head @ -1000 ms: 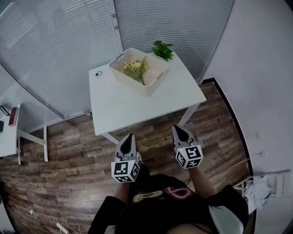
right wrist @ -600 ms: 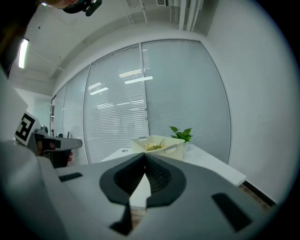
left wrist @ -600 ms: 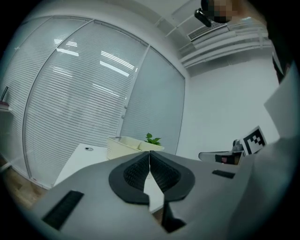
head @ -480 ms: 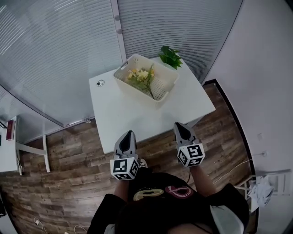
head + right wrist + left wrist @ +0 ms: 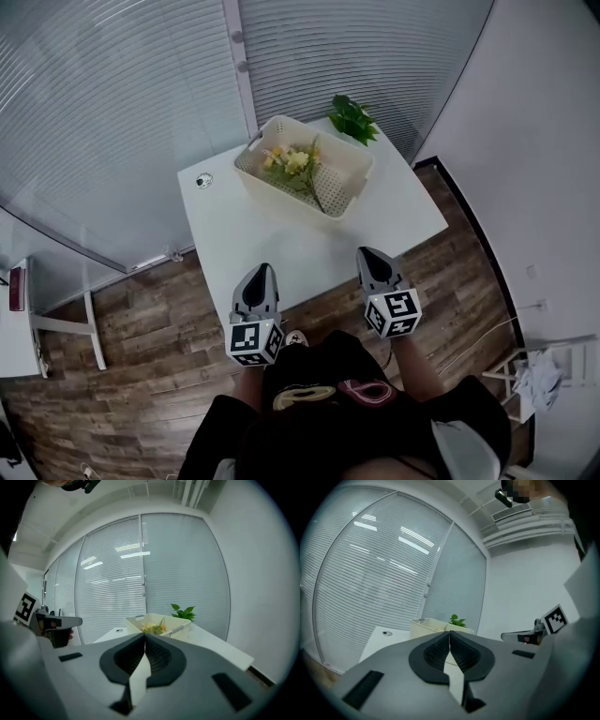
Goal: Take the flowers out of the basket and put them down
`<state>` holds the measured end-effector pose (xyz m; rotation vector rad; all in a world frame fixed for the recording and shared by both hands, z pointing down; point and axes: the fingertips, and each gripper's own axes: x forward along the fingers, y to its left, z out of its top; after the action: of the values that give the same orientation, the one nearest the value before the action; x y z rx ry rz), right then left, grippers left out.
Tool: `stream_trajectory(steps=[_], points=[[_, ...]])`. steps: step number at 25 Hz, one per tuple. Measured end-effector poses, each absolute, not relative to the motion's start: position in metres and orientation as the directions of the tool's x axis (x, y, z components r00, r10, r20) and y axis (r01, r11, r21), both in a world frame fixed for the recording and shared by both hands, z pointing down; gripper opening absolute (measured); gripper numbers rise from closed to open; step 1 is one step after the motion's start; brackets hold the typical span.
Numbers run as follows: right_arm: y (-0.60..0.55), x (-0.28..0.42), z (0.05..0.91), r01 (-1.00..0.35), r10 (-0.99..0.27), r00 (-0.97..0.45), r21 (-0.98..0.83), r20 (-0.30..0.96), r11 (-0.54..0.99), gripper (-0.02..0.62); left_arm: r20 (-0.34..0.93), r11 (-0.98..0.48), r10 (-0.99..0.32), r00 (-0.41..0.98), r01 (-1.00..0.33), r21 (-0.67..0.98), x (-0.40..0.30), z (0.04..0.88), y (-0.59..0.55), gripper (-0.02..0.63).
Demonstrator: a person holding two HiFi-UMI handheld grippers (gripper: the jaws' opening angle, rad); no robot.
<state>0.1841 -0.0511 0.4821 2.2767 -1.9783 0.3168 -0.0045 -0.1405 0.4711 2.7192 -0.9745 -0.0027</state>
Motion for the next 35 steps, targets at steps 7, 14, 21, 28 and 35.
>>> stream_trajectory(steps=[7, 14, 21, 28, 35], points=[[-0.084, 0.198, 0.474, -0.984, -0.963, 0.132, -0.083, 0.237, -0.155, 0.018, 0.09, -0.723, -0.649, 0.755, -0.65, 0.236, -0.007, 0.472, -0.163, 0.018], [-0.135, 0.215, 0.462, -0.993, -0.961, 0.054, -0.084, 0.271, -0.079, 0.071, 0.093, -0.676, -0.699, 0.709, -0.698, 0.235, -0.002, 0.466, -0.198, 0.018], [-0.201, 0.231, 0.457, -0.992, -0.932, -0.065, -0.124, 0.357, 0.022, 0.194, 0.092, -0.632, -0.742, 0.664, -0.738, 0.234, 0.012, 0.458, -0.229, 0.018], [-0.258, 0.239, 0.472, -0.988, -0.878, -0.141, -0.127, 0.458, 0.092, 0.275, 0.116, -0.569, -0.789, 0.604, -0.788, 0.235, 0.007, 0.463, -0.25, 0.018], [-0.296, 0.238, 0.512, -0.98, -0.767, -0.198, -0.149, 0.61, 0.135, 0.291, 0.116, -0.501, -0.836, 0.536, -0.832, 0.237, -0.003, 0.464, -0.268, 0.018]])
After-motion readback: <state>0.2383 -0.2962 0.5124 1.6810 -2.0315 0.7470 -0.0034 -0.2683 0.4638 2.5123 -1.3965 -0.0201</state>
